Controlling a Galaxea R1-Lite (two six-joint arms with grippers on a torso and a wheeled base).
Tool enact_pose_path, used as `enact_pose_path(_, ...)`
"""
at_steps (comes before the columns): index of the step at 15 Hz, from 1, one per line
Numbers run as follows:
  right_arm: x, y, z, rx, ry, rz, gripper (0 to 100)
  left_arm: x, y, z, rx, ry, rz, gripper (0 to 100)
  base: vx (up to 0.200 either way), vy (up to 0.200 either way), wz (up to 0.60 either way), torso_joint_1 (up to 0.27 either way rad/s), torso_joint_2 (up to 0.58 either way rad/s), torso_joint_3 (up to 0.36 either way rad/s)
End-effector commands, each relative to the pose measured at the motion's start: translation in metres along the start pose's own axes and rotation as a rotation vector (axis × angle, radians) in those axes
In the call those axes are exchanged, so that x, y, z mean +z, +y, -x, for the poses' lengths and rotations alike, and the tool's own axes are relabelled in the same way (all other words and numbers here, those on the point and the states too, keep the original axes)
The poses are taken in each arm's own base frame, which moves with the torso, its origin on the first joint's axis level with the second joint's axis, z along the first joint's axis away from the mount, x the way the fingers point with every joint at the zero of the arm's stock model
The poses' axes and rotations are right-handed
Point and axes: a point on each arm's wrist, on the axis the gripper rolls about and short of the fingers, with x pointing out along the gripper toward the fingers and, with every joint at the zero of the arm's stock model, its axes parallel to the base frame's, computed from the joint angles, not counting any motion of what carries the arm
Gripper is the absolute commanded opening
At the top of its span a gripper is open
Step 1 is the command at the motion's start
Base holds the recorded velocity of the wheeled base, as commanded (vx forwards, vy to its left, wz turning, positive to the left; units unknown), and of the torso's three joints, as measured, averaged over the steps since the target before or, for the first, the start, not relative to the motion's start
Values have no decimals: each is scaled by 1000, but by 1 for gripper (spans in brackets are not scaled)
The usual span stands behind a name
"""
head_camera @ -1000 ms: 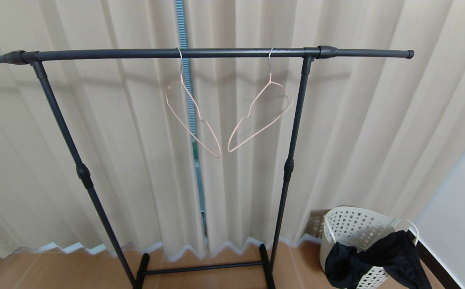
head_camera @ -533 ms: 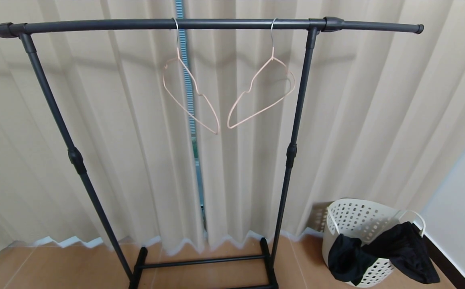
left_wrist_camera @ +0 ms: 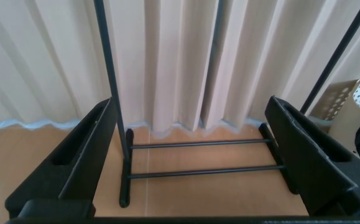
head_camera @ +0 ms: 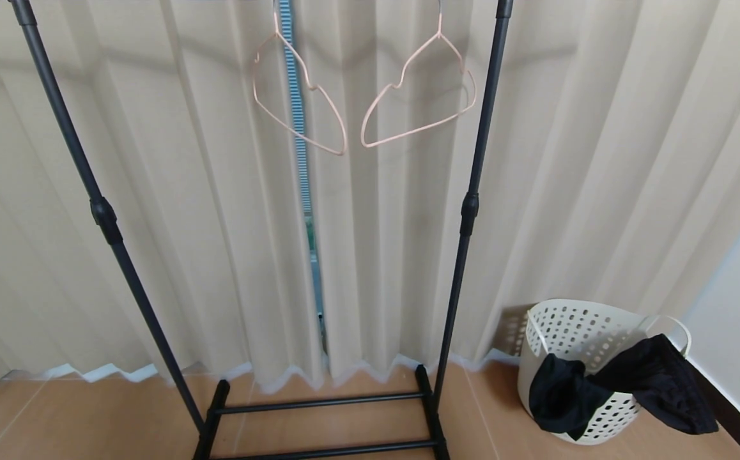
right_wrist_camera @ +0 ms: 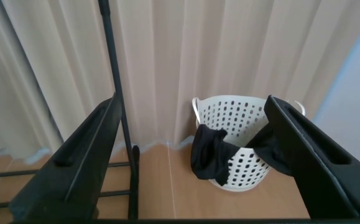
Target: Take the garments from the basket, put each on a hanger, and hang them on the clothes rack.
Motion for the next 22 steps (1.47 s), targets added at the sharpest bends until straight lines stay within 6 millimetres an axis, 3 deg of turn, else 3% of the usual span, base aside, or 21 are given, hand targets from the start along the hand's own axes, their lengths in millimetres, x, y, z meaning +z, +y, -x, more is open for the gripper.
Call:
enact_pose_path(1, 0, 0, 0, 0, 2, 0, 100, 0, 0, 0, 0, 2, -1, 100, 0, 0, 0, -66, 447, 378)
enact_pose_path(8, 0, 0, 0, 0, 2, 0, 100, 0, 0, 0, 0, 2, 0, 100, 0, 0, 0, -19, 198, 176)
enact_pose_path(13, 0, 0, 0, 0, 0, -1, 100, 0, 0, 0, 0, 2, 3, 100, 0, 0, -600, 1, 11, 11)
enact_pose_path(22, 0, 0, 0, 0, 0, -6, 100, 0, 0, 0, 0, 2, 3, 100, 0, -200, 0, 1, 2, 3)
